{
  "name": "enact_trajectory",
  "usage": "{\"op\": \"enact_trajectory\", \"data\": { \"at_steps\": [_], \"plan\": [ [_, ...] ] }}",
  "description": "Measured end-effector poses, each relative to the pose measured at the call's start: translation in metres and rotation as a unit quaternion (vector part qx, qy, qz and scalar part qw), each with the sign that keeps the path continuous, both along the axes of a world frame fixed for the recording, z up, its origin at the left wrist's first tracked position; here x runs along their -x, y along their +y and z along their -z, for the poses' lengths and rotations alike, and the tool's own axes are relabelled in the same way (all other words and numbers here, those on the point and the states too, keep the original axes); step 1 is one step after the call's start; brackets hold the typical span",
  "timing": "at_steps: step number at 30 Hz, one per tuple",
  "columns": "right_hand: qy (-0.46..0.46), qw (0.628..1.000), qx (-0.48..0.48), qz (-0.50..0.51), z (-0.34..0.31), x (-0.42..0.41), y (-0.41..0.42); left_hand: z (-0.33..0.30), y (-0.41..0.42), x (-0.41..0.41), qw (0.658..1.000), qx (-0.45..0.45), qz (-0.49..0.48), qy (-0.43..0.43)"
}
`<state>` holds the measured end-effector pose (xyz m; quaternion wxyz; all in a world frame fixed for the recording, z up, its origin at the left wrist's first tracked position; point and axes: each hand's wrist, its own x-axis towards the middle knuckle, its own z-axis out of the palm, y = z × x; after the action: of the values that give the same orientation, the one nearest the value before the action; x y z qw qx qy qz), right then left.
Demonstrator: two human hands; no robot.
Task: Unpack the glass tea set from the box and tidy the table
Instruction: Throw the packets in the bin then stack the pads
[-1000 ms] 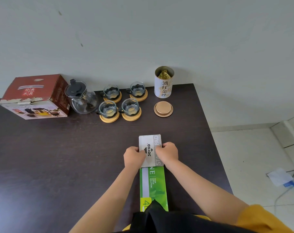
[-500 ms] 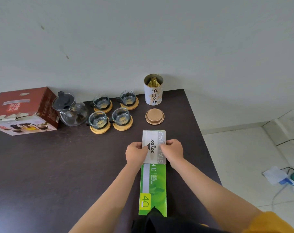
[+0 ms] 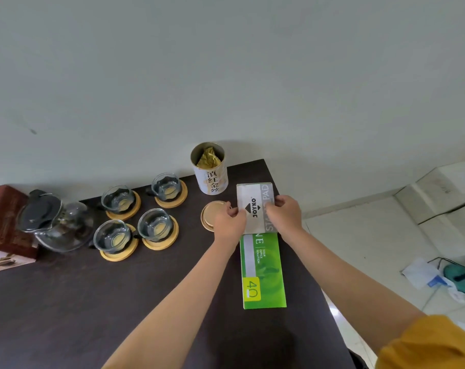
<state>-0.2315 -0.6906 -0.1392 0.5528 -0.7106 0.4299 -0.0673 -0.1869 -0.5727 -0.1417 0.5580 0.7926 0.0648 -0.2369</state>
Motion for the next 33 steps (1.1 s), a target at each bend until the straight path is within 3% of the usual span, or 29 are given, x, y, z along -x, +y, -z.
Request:
{"op": "enact_trajectory", "data": {
  "at_steps": [12,22,28,33],
  "plan": [
    [-0.026,0.999,-0.02,-0.039,0.01,-0.074,-0.05,0.02,-0.045,-0.064,0.998,0.065,-0.019,0.012],
    [-0.019,0.998,-0.036,-0.043,0.019,-0.093,-0.06,0.027,-0.055,-0.074,0.998,0.052,0.037,-0.007],
    [-0.034,0.997,-0.051,-0.056,0.037,-0.064,-0.062,0.02,-0.042,-0.05,0.994,0.012,0.103,-0.038],
    [-0.051,0.995,-0.012,-0.089,0.055,0.013,-0.042,0.026,-0.022,0.008,0.989,-0.003,0.113,-0.092]
  ]
}}
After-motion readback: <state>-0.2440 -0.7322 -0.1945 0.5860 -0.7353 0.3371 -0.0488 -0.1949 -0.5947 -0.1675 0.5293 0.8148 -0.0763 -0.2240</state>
